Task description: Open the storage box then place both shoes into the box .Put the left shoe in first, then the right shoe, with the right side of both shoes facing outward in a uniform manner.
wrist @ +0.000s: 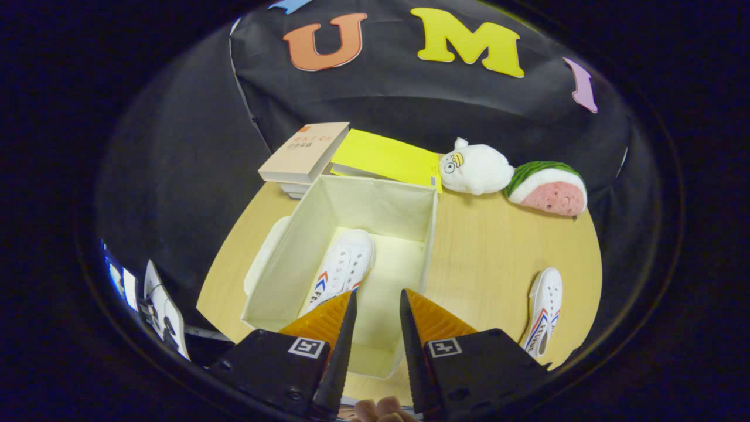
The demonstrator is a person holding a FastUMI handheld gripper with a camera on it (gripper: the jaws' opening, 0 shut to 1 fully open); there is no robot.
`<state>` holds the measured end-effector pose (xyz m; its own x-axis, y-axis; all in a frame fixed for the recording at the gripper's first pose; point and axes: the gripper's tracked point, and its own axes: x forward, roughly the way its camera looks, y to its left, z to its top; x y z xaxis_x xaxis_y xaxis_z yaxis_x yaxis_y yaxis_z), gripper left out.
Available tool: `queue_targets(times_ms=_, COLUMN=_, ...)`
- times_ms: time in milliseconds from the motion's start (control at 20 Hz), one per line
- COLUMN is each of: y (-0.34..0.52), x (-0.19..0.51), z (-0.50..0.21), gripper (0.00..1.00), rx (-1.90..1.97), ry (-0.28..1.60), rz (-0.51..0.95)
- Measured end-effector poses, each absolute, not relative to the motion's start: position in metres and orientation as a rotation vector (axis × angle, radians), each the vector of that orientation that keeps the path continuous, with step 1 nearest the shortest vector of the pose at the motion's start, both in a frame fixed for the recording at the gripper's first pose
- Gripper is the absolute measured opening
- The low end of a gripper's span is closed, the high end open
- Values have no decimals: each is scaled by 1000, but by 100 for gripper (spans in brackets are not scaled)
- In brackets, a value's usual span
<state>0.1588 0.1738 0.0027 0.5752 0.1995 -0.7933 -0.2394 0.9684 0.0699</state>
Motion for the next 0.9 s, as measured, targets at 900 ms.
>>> queue_targets(times_ms=900, y=-44, x=143, z=-34, gripper=83, rx=88, ry=915, rz=114)
